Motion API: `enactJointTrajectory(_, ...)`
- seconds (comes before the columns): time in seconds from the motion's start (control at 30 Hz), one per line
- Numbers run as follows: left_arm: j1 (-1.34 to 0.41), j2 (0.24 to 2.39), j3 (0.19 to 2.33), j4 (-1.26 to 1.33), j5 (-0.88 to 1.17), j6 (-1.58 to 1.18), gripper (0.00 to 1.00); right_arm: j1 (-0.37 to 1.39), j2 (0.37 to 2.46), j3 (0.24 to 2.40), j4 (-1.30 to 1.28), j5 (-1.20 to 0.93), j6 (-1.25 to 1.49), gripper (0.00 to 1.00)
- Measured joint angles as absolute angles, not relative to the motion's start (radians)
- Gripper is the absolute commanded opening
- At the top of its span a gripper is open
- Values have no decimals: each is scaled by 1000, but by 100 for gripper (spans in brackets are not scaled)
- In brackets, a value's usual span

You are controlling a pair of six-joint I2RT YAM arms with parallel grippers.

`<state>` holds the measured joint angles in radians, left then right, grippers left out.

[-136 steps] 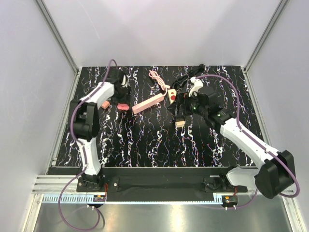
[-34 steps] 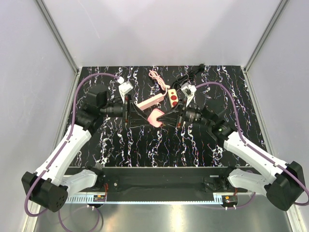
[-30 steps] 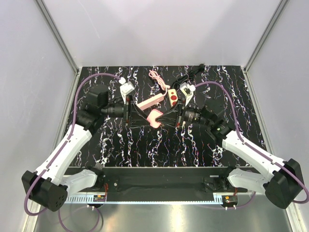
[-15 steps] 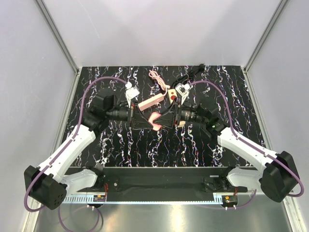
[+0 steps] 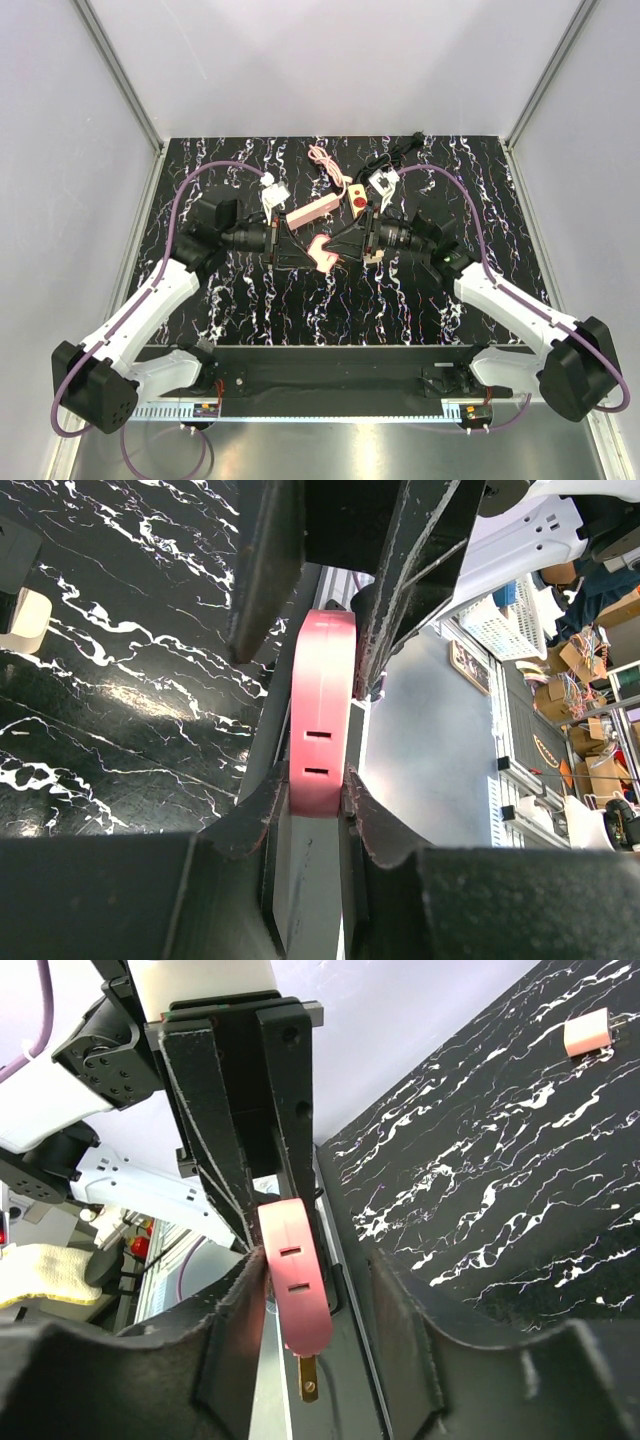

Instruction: Insert the plug

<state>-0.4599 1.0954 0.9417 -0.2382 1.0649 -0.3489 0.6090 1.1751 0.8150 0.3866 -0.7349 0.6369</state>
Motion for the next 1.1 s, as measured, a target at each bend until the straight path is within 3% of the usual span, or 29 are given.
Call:
enactJointTrajectory(0.3,-460,1097,942,-238,1072,-348,0,606,1142,815,387,-752,625,41)
enactJointTrajectory(0.33,-460,1097,942,-238,1074,-348,0,606,1139,815,387,-754,624,24)
enactJointTrajectory(0.43,-459,1098,942,-239,1098,-353,3,601,1137,809,405,-779,619,0)
enactJointTrajectory(0.57,-459,1102,942,-237,1124,-365,5,595,1144,802,438,-811,631,0)
enactJointTrajectory(0.6,-458,1103,942,-235,1126,-367,10,593,1149,802,446,-816,637,0)
enactJointTrajectory(0.63,-457,1104,942,-235,1127,-368,39,592,1153,802,453,-822,642,0)
enactJointTrajectory(0.67,-457,1105,942,-233,1127,-368,50,591,1157,802,460,-825,646,0)
enactJointTrajectory(0.77,-458,1113,950,-227,1120,-375,67,591,1164,802,477,-831,672,0)
enactJointTrajectory(0.87,-459,1114,953,-212,1118,-387,66,593,1165,802,496,-833,693,0)
enactJointTrajectory(1.0,-459,1120,967,-181,1118,-409,50,593,1179,802,533,-836,717,0)
enactJointTrajectory(1.1,-459,1137,973,-163,1117,-419,47,593,1205,805,553,-850,734,0)
